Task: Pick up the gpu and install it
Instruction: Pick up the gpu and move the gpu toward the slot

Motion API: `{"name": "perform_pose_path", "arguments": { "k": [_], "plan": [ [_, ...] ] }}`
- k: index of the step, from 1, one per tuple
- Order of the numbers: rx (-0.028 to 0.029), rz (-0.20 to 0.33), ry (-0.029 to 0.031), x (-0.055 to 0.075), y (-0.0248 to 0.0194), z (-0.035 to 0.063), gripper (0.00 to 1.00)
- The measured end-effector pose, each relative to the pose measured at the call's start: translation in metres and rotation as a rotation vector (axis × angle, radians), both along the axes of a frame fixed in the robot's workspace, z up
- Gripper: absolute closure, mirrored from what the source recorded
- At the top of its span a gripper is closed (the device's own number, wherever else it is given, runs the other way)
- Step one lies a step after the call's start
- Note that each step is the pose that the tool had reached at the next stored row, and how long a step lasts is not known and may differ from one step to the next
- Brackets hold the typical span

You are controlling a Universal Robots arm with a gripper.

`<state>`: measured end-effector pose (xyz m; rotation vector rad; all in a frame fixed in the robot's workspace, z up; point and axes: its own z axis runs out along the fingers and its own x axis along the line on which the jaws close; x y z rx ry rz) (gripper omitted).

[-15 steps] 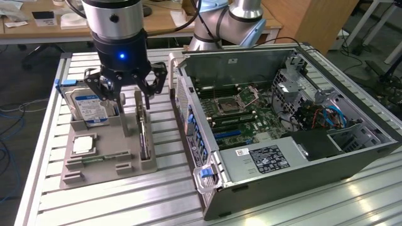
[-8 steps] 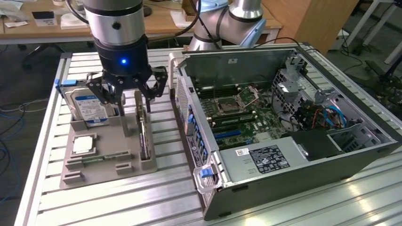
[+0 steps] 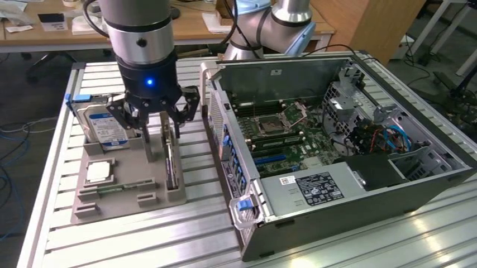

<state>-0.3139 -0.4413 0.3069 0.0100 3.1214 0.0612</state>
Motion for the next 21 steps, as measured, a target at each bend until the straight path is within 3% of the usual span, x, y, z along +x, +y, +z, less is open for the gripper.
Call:
{"name": "perform_pose_path", "arguments": {
  "k": [21],
  "plan": [
    [-0.0001, 0.017, 0.0008, 0.003, 0.0000, -0.0193, 0.41]
  ]
}}
